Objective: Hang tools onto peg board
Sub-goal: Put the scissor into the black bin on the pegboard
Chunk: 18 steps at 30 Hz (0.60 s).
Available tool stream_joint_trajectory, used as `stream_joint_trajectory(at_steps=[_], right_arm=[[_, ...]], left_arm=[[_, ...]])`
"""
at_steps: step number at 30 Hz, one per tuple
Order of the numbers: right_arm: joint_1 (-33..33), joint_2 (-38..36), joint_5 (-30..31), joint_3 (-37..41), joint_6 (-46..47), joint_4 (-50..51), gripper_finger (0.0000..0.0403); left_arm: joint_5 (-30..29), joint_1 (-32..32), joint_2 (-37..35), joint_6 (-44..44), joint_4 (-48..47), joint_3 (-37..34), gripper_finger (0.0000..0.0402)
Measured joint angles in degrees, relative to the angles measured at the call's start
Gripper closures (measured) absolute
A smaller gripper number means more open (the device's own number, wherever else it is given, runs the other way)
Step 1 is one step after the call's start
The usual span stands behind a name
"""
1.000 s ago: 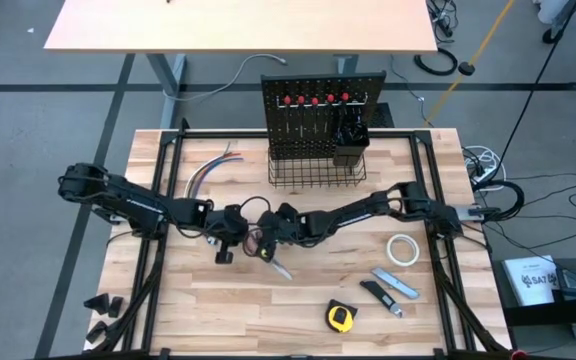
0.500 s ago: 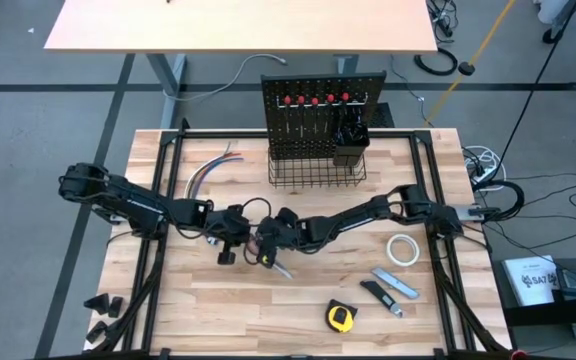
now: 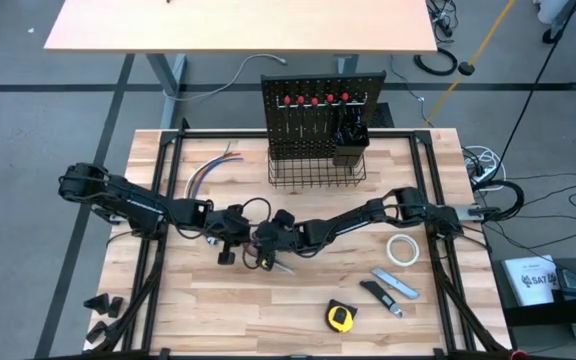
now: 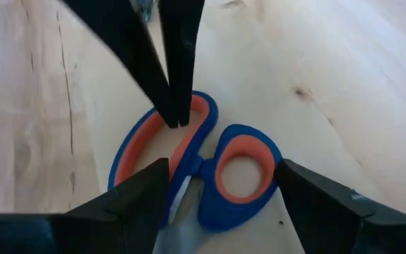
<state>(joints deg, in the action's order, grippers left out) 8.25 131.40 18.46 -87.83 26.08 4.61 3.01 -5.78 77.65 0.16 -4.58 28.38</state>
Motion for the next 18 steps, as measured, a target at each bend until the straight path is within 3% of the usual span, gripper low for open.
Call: stream_joint_trajectory(at_steps=[7,13,18], right_arm=[[0.00,0.09,-0.52,0.08,-5.51,1.85,0.0145],[0.05,0.12,-0.92,0.15,-12.28,1.32,0.0145],[0.09,0.10,-0.90,0.21,-15.38,1.25,0.0145]], left_arm=[[-0.18,-0.01,0.00,-1.31,-0.77,0.00,0.0402],[-9.18,-0.68,0.02,-1.36,-1.98,0.00,0.0402],[-7.02,-0.79,0.00,-6.68,-1.88,-1.38,0.0402]])
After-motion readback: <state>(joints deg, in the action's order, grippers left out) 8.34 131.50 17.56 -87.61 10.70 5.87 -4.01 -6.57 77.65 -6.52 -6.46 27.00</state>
